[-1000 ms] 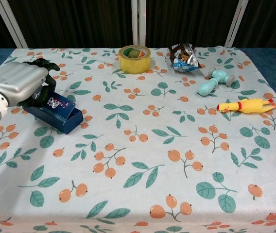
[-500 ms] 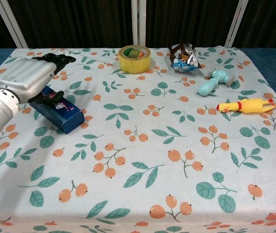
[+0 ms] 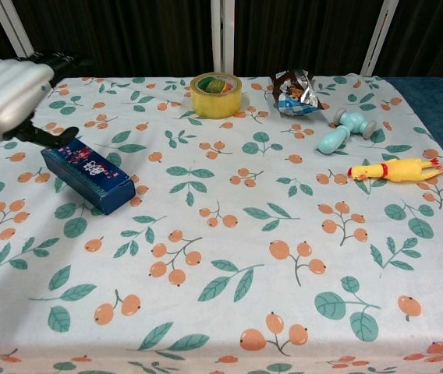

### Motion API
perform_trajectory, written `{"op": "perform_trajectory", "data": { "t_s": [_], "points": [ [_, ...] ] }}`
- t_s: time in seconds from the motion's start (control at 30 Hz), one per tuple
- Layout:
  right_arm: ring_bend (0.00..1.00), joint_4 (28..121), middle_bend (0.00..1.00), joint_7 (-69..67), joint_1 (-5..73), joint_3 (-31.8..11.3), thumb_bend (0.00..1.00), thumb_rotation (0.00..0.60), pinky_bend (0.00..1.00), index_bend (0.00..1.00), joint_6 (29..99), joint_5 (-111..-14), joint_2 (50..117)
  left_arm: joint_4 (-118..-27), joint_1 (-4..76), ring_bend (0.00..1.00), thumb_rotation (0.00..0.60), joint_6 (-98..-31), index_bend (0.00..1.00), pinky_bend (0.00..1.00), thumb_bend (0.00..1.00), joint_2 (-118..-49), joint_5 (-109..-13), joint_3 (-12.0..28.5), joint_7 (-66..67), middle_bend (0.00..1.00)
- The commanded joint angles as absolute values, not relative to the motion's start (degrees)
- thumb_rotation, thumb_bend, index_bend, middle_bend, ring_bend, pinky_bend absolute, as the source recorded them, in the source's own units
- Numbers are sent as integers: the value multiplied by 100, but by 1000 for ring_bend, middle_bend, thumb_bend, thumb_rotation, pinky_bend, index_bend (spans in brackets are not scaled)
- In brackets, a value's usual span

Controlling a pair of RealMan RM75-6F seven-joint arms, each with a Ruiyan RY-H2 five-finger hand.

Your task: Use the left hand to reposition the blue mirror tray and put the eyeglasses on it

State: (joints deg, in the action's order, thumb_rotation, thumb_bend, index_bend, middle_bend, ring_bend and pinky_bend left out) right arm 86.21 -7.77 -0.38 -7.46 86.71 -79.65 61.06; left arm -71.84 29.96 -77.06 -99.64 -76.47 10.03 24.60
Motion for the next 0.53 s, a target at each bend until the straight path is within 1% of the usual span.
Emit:
{"op": "perform_trajectory", "data": {
  "t_s": [0.03, 0.1, 0.17, 0.23, 0.33, 0.43, 0.53],
  "points": [
    [0, 8623, 0, -781, -59, -680, 195, 600, 0, 0, 8737, -8115, 6087, -8354, 2405, 51, 599, -8100, 0, 163, 222, -8856, -7888, 658, 2041, 43],
    [0, 8568, 0, -780, -65, -621, 193, 600, 0, 0, 8783, -8250, 6102, -8654, 2209, 45, 554, -8051, 0, 169, 200, -8398, -8050, 381, 1501, 39],
    [0, 8489, 0, -787, -85, -568, 191, 600, 0, 0, 8859, -8371, 6152, -8800, 1996, 32, 391, -8039, 0, 172, 157, -7913, -8268, 49, 964, 20],
    [0, 8426, 0, -792, -112, -525, 188, 600, 0, 0, 8919, -8443, 6210, -8680, 1797, 24, 252, -8206, 0, 168, 126, -7583, -8610, -252, 677, 5],
    [0, 8373, 0, -755, -147, -480, 185, 600, 0, 0, 8962, -8482, 6266, -8548, 1494, 23, 225, -8495, 0, 166, 116, -7294, -8844, -520, 567, 4],
    [0, 8371, 0, -701, -170, -451, 186, 600, 0, 0, 8992, -8506, 6307, -8593, 1264, 23, 201, -8743, 3, 166, 117, -7103, -8928, -603, 448, 4],
    [0, 8416, 0, -626, -174, -426, 186, 600, 0, 0, 8995, -8532, 6326, -8563, 1119, 23, 201, -8933, 6, 164, 119, -7033, -9019, -608, 465, 4]
  ]
}}
